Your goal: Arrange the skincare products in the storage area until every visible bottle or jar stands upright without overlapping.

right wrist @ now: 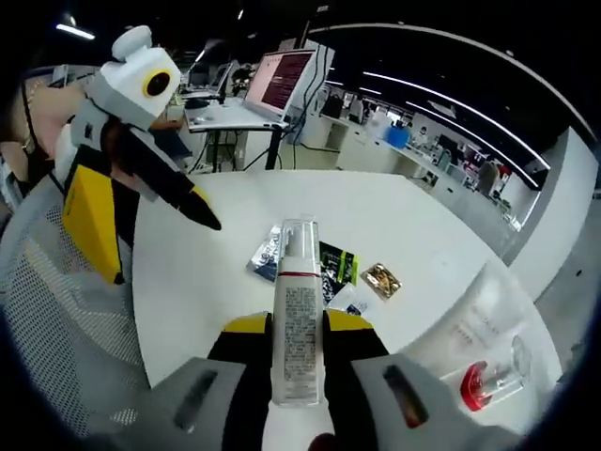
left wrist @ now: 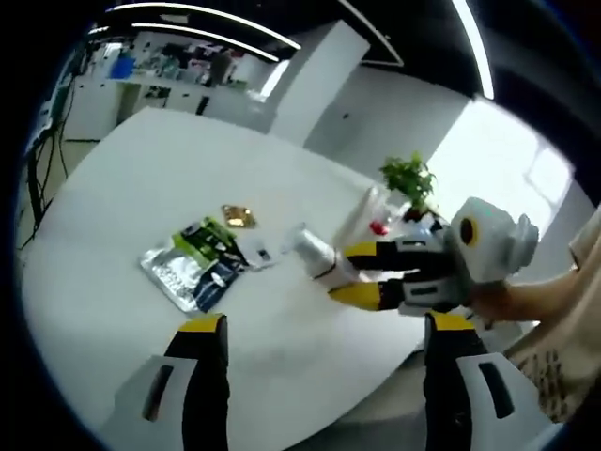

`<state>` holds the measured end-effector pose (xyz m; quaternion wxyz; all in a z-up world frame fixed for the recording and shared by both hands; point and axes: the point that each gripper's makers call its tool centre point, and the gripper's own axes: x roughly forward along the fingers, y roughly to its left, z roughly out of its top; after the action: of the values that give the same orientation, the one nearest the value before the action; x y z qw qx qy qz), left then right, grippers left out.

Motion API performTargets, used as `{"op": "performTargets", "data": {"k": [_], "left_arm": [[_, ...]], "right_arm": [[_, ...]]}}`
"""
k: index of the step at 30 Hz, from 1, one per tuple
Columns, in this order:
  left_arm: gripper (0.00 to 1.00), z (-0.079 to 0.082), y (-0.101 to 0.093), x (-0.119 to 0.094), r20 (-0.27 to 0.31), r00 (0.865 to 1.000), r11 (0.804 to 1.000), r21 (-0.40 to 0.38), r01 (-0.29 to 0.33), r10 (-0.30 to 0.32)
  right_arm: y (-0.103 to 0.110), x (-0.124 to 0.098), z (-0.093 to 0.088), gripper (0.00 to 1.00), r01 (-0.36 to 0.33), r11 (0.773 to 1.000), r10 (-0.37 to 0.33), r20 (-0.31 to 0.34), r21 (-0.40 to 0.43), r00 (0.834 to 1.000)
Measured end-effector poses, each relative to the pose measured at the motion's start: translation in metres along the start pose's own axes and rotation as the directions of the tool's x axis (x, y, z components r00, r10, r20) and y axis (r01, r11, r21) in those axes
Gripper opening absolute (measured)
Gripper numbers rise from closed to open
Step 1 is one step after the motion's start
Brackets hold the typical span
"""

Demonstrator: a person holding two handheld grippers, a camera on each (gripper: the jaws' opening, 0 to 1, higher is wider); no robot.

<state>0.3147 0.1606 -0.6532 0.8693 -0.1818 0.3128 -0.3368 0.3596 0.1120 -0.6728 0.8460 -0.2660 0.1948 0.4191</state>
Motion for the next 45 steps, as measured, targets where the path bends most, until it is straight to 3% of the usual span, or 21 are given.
{"op": "performTargets", "data": {"k": [7, 21, 28, 31, 32, 34, 41, 45], "left_arm": [[0.73, 0.009, -0.023, 0.000, 0.014, 0.997, 0.997, 0.001, 0.077, -0.077], [0.62, 0.034, -0.049, 0.008, 0.048, 0.989, 0.990, -0.007, 0.142, -0.142], [0.58, 0.053, -0.072, 0.016, 0.111, 0.974, 0.980, -0.015, 0.199, -0.196], [0.55, 0.056, -0.076, 0.018, 0.128, 0.972, 0.980, -0.015, 0.199, -0.195], [0.55, 0.059, -0.071, 0.020, 0.151, 0.977, 0.987, -0.026, 0.157, -0.151], [0.53, 0.062, -0.067, 0.021, 0.176, 0.977, 0.990, -0.053, 0.132, -0.121], [0.34, 0.065, -0.081, 0.025, 0.209, 0.968, 0.985, -0.069, 0.159, -0.141], [0.30, 0.064, -0.084, 0.029, 0.208, 0.967, 0.984, -0.073, 0.165, -0.146]], "right_arm": [[0.003, -0.013, 0.011, 0.19, 0.022, 1.000, -0.023, 0.044, 0.021, 0.999], [-0.006, -0.042, 0.026, 0.19, 0.085, 0.993, -0.094, 0.117, 0.085, 0.989], [-0.007, -0.056, 0.037, 0.19, 0.105, 0.988, -0.122, 0.155, 0.114, 0.980], [-0.006, -0.061, 0.040, 0.19, 0.113, 0.986, -0.132, 0.166, 0.120, 0.977], [-0.007, -0.064, 0.042, 0.19, 0.117, 0.985, -0.138, 0.173, 0.125, 0.975], [-0.007, -0.068, 0.044, 0.19, 0.125, 0.983, -0.148, 0.181, 0.134, 0.972], [-0.009, -0.077, 0.047, 0.19, 0.143, 0.977, -0.174, 0.197, 0.160, 0.965], [-0.010, -0.082, 0.049, 0.19, 0.150, 0.974, -0.183, 0.201, 0.167, 0.962]]}}
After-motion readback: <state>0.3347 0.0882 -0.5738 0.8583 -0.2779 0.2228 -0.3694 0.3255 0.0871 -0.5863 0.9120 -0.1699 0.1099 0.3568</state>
